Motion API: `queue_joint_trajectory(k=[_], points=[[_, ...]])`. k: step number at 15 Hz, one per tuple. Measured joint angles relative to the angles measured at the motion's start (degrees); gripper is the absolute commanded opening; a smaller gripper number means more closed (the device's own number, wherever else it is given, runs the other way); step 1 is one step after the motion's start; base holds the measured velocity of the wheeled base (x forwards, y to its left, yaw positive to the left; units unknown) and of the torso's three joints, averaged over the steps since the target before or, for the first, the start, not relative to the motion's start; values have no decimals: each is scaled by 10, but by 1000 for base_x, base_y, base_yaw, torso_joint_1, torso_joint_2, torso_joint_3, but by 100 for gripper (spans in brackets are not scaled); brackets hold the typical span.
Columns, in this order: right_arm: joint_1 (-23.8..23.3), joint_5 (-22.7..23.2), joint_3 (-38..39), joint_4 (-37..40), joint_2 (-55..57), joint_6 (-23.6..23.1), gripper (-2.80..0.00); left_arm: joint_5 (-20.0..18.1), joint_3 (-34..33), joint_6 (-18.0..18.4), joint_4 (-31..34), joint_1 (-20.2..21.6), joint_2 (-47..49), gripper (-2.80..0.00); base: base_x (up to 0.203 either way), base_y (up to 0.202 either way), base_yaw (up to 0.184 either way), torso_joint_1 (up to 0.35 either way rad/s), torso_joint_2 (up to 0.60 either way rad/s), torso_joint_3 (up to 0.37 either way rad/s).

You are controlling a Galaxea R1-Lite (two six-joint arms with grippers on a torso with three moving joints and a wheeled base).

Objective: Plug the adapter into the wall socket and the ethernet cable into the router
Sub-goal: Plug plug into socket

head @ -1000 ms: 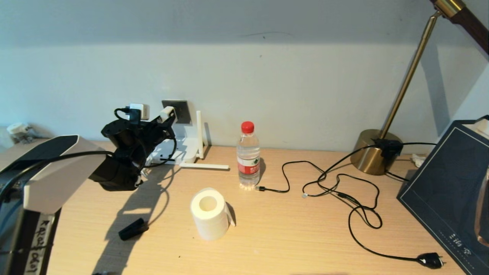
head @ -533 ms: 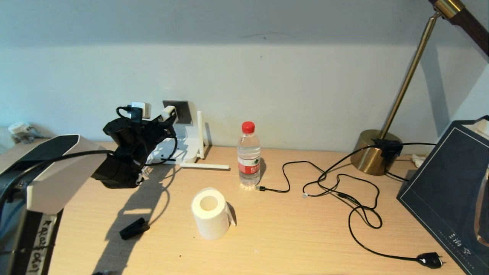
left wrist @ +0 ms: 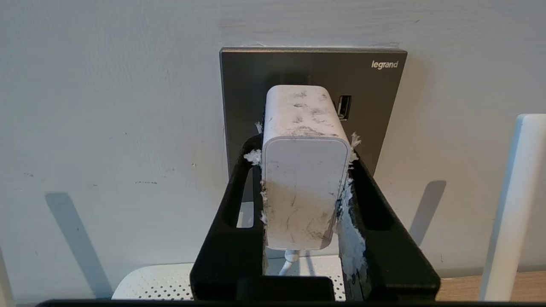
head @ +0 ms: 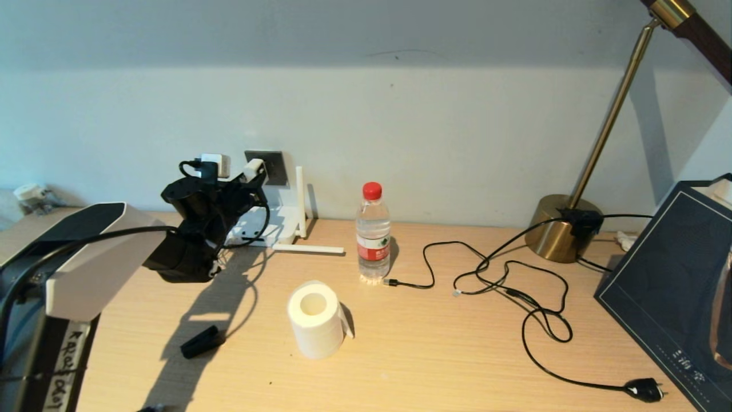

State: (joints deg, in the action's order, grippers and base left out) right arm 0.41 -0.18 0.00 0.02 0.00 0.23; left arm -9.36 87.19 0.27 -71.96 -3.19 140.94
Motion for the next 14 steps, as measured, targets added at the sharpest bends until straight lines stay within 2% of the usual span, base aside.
queue_joint_trajectory(k=[14], points=[[0, 0, 0, 0, 0, 0, -280, 7, -19, 0, -3, -7, -8, -280, 0, 0, 0, 0, 0, 0]])
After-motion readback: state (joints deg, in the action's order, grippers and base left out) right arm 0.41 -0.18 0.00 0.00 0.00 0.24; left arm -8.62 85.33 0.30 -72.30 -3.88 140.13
